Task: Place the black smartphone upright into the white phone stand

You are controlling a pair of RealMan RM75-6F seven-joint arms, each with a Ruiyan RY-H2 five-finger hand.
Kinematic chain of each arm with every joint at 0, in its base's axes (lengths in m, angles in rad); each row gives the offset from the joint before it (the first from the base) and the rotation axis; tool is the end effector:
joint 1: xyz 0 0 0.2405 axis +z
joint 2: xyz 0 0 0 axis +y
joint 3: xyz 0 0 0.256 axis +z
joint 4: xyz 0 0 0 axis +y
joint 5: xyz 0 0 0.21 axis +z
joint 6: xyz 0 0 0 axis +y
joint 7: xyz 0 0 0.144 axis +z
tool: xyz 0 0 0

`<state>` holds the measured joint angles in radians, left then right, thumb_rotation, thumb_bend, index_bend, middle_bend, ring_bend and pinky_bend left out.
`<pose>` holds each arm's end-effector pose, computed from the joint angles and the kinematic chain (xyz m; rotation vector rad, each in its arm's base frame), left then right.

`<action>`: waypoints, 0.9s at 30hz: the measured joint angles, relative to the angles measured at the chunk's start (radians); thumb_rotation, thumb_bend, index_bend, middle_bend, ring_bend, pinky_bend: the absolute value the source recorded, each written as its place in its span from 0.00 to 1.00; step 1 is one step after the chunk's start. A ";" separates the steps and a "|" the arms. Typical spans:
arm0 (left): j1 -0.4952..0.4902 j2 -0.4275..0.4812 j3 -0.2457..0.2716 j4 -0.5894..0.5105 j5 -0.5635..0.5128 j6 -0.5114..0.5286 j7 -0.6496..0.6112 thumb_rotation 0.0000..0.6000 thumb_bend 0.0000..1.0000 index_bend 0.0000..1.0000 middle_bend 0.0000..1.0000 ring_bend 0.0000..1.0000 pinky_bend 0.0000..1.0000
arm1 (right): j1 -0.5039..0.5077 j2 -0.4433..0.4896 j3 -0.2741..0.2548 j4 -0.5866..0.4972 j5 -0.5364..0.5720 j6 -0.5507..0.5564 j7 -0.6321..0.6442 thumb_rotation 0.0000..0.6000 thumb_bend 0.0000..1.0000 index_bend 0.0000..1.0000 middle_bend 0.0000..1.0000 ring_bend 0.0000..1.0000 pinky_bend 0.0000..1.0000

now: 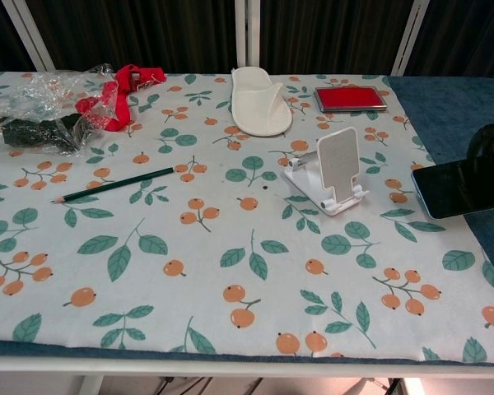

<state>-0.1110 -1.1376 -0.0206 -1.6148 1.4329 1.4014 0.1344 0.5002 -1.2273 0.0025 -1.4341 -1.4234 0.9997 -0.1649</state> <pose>-0.3199 0.1820 0.1413 -1.4480 -0.9118 -0.7391 -0.2841 -0.2927 0.0799 1.9032 -0.7875 0.6149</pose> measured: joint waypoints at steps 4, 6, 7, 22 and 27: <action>0.000 0.001 -0.001 -0.002 -0.002 0.002 0.001 1.00 0.00 0.13 0.15 0.13 0.23 | 0.003 0.021 0.008 -0.014 -0.048 0.044 -0.010 1.00 0.27 0.81 0.49 0.45 0.31; 0.001 0.001 -0.002 -0.003 -0.003 0.003 0.002 1.00 0.00 0.13 0.15 0.13 0.23 | 0.007 0.038 0.014 -0.024 -0.088 0.081 -0.031 1.00 0.27 0.80 0.49 0.45 0.31; 0.001 0.001 -0.003 -0.004 -0.004 0.003 0.003 1.00 0.00 0.13 0.15 0.13 0.23 | 0.010 0.047 0.018 -0.028 -0.108 0.098 -0.045 1.00 0.27 0.79 0.49 0.45 0.31; -0.004 -0.019 -0.008 0.004 -0.004 0.005 0.016 1.00 0.00 0.13 0.15 0.13 0.23 | 0.182 0.205 0.055 0.007 -0.598 0.231 -0.375 1.00 0.27 0.72 0.48 0.45 0.29; -0.003 -0.018 -0.009 0.009 -0.008 0.005 0.016 1.00 0.00 0.13 0.15 0.13 0.23 | 0.299 0.221 0.035 0.148 -0.820 0.278 -0.359 1.00 0.28 0.68 0.47 0.45 0.15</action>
<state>-0.1135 -1.1557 -0.0296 -1.6061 1.4251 1.4067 0.1500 0.7990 -1.0061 0.0374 -1.2860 -2.2436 1.2780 -0.5236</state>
